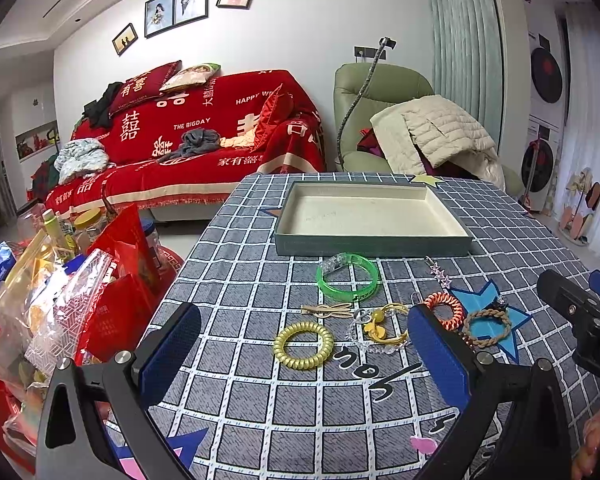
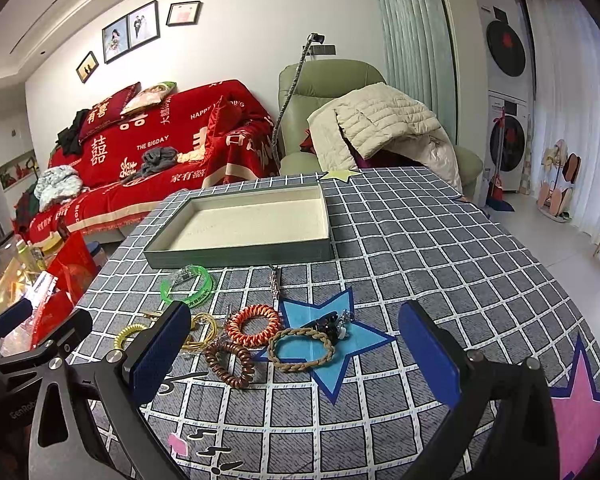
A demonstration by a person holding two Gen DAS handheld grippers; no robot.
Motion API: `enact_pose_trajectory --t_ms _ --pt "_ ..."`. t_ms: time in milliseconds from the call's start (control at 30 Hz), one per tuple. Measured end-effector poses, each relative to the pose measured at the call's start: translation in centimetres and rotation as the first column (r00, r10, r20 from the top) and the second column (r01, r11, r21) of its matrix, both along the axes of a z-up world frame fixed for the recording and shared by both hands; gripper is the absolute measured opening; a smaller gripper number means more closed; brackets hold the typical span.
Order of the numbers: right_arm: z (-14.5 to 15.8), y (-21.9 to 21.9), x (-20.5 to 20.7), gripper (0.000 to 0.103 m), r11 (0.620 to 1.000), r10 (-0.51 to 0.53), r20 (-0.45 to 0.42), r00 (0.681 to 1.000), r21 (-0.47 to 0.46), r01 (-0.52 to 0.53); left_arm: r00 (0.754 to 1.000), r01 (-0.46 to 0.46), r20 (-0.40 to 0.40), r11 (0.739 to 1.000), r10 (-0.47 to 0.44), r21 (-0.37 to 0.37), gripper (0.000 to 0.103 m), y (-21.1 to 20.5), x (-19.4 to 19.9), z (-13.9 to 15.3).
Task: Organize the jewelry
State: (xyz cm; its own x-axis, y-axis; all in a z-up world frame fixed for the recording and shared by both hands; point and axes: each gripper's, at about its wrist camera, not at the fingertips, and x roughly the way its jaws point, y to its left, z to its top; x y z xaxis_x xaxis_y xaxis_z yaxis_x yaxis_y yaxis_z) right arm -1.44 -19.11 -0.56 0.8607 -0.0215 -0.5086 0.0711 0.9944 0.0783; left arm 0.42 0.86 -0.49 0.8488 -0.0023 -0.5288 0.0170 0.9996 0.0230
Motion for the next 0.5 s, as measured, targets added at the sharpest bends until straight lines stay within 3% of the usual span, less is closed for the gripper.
enact_pose_trajectory --t_ms 500 --pt "0.06 -0.16 0.03 0.103 1.0 0.001 -0.002 1.0 0.003 -0.001 1.0 0.001 -0.001 1.0 -0.001 0.0 0.103 -0.18 0.07 0.13"
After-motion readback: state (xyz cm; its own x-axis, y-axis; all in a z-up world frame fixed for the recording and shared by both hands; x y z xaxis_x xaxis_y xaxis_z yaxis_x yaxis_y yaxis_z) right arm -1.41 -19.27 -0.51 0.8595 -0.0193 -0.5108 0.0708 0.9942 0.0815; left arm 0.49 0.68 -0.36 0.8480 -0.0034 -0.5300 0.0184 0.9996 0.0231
